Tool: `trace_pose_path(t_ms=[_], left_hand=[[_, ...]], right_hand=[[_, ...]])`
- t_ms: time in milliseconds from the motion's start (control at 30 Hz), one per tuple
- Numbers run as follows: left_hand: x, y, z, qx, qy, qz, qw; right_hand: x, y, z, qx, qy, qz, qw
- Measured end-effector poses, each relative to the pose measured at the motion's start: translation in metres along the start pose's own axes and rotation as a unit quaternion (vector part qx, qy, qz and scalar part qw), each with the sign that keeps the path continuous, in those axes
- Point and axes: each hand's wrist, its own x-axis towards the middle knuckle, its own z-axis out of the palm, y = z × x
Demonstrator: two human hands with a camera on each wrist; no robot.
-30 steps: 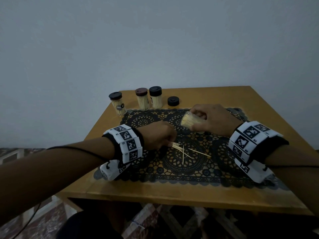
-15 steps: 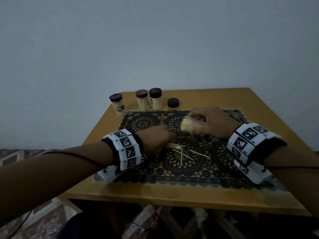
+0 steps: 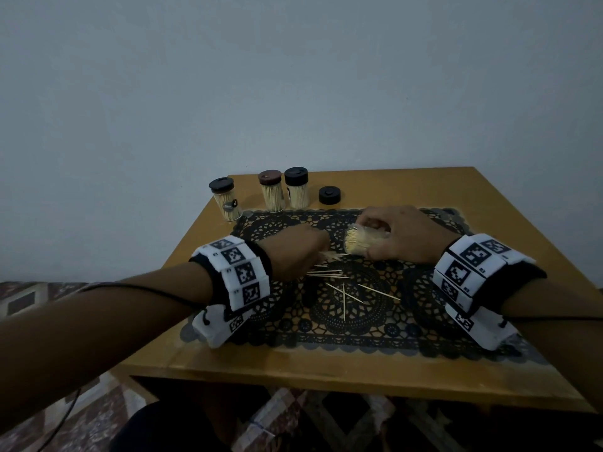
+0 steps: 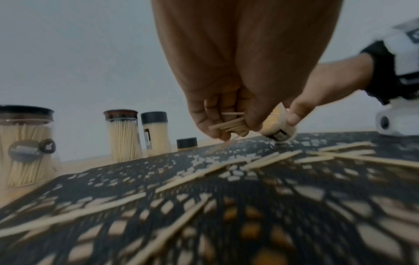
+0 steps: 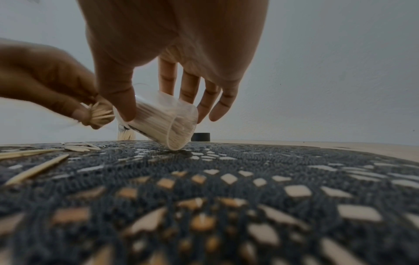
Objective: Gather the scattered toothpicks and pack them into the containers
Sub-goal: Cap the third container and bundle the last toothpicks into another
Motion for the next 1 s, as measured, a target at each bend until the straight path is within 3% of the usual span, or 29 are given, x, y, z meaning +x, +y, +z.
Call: trace_pose_path(t_ms=[200, 433, 667, 1000], left_hand=[[0.013, -0.003, -0.021, -0.035, -0.011, -0.012, 0.999], [0.007, -0.011, -0.032, -0.037, 0.077, -0.061, 0.994], [0.022, 0.008, -0.021, -0.128, 0.064, -0.048, 0.989], [0.029, 0.015, -0.016, -0.184, 0.073, -0.112, 0.974]], right_hand=[[0.000, 0.000, 0.000, 0.002, 0.014, 0.004, 1.000], [-0.001, -0.003, 0.000, 0.009, 0.014, 0.006, 1.000], [-0.001, -0.003, 0.000, 0.015, 0.007, 0.000, 1.000], [0.001, -0.002, 0.003, 0.005, 0.010, -0.010, 1.000]])
